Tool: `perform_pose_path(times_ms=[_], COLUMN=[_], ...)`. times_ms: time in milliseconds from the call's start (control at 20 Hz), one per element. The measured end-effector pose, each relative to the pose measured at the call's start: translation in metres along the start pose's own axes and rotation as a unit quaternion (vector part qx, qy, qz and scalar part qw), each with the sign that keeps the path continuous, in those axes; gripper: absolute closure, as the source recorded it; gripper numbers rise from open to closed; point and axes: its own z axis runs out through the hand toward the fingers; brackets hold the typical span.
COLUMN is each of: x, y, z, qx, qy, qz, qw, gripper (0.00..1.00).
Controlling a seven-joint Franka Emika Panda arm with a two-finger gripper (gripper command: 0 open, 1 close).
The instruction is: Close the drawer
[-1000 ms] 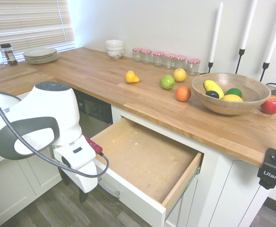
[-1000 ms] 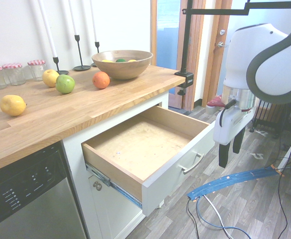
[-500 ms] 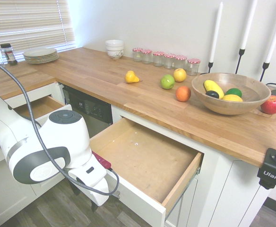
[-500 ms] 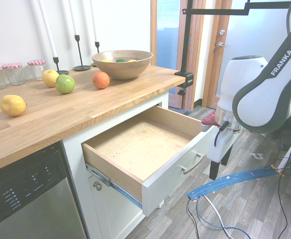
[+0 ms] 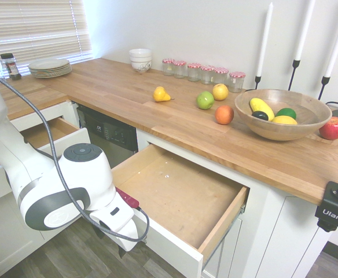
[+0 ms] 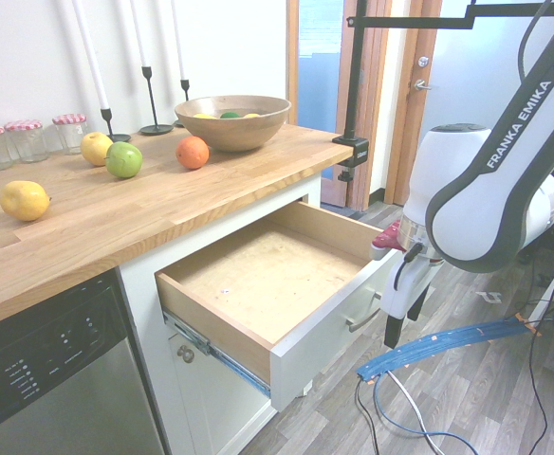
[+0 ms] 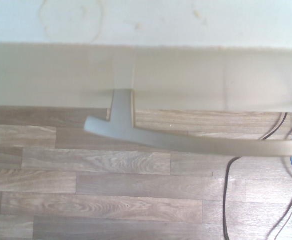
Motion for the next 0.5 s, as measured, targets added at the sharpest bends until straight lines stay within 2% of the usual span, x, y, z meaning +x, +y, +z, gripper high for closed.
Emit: perform_pose_path(times_ms=[500], x=[0.0087], y=[-0.0077], z=[0.0042], qx=[0.004], qy=[0.000], qz=[0.001], qw=[1.000], gripper=[1.00])
